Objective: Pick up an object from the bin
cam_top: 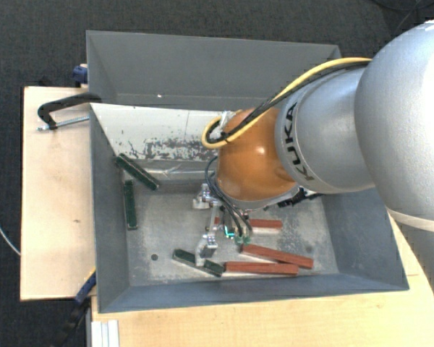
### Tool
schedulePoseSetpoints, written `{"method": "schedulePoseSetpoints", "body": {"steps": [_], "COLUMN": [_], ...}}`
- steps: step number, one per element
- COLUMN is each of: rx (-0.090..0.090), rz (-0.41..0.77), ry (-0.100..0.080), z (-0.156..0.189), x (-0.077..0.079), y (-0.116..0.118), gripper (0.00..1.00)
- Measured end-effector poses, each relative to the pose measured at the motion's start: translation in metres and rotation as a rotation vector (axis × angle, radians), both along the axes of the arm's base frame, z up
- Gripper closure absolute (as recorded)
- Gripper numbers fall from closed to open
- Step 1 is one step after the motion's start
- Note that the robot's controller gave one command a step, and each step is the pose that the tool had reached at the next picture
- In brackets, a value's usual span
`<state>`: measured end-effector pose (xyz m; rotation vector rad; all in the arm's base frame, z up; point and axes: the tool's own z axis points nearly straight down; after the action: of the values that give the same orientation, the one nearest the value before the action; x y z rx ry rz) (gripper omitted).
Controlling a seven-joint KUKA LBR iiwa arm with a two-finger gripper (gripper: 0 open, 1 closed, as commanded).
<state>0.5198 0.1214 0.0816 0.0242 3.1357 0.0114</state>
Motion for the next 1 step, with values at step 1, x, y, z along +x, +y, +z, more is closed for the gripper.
{"method": "schedulePoseSetpoints", "body": {"steps": [1], "rx": [0.000], "rz": [0.000], "ry": [0.000], "z": [0.0000], "x": [0.0001], "y": [-0.0001], "gripper": [0.00]}}
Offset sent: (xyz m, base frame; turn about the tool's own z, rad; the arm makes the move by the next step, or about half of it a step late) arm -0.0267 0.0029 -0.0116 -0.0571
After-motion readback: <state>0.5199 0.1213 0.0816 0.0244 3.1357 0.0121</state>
